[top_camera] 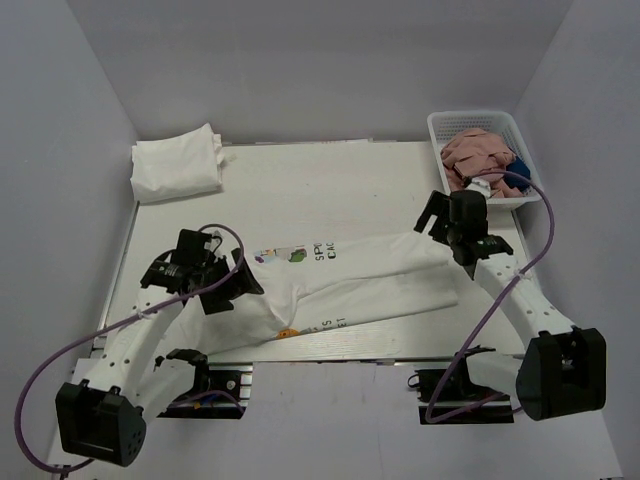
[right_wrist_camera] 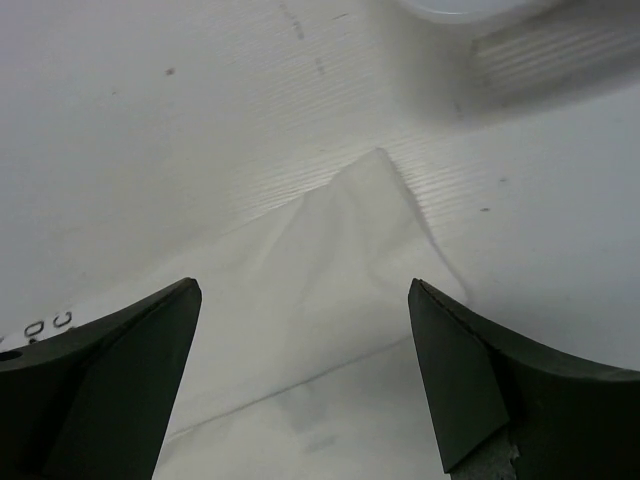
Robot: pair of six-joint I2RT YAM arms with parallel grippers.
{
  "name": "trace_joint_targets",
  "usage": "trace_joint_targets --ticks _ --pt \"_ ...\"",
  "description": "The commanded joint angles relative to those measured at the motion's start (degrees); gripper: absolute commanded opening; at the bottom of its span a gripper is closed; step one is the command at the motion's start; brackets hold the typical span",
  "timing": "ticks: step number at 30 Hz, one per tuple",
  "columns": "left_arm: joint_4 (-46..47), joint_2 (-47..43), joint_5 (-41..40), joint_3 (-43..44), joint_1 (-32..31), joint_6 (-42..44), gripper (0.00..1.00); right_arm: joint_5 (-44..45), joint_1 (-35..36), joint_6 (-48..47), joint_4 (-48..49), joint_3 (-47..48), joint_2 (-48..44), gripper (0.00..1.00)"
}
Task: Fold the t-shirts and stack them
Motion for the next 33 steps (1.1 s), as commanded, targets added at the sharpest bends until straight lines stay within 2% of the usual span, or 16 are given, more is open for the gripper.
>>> trace_joint_targets --ticks 1,3,5,9,13,14,19,22,25,27,28,29,30,31,32,33 --pt "3.4 2.4 -9.7 3.7 -0.1 -1.3 1.0 -13.7 0.9 -6.2 5.8 -0.7 1.4 0.9" --pt "6.0 4.3 -12.2 4.2 -0.1 -3.2 1.0 -20.0 1.6 -7.2 7.2 -0.6 3.1 0.9" --pt "9.3 5.4 -11.6 3.7 -0.1 -3.2 1.0 -21.7 2.9 -8.1 7.6 -0.1 5.7 0.9" --pt "14.1 12.6 -13.2 2.1 -0.1 -5.1 1.0 -21.5 5.1 -9.5 10.0 -0.1 9.1 0.9" --pt "22.2 18.7 -14.6 -0.2 -0.1 -6.4 1.0 -22.5 6.2 -8.4 9.2 3.0 18.1 0.9" --pt "23.6 23.2 -15.1 -0.2 -0.1 -6.9 1.0 -22.6 6.1 -6.3 9.1 3.1 19.8 0.9" --pt "25.7 39.1 -15.1 6.5 -0.1 -6.9 1.0 -22.1 6.2 -1.3 8.4 0.4 22.6 0.9" --pt "27.6 48.6 -12.7 13.8 -0.1 -4.5 1.0 -20.3 7.4 -0.7 4.3 -2.8 19.7 0.9" --pt "28.8 58.3 -10.3 28.3 -1.3 -1.4 1.0 -19.9 15.0 -2.2 0.1 -7.8 14.5 0.9" --pt "26.8 72.4 -7.6 46.0 -3.6 1.5 1.0 -22.4 21.0 -3.0 -2.3 -9.8 13.1 0.9" --pt "24.6 78.1 -6.4 62.1 -4.4 2.4 1.0 -23.3 22.6 -3.7 -3.8 -10.6 11.5 0.9" --pt "19.3 90.6 -2.3 71.2 -5.9 3.8 1.0 -27.3 27.5 -5.1 -4.2 -11.3 11.0 0.9" --pt "17.1 97.1 0.3 81.0 -6.6 4.5 1.0 -28.5 29.2 -5.7 -4.4 -11.5 10.6 0.9" --pt "15.9 103.3 1.9 99.5 -7.3 4.5 1.0 -30.1 31.3 -9.0 -4.7 -11.3 9.8 0.9" --pt "15.8 108.7 3.8 106.7 -7.8 3.9 1.0 -31.0 35.1 -10.4 -6.4 -10.9 9.4 0.9" --pt "22.3 114.3 6.2 110.4 -8.4 1.1 1.0 -32.1 38.6 -11.6 -6.7 -10.2 9.3 0.9"
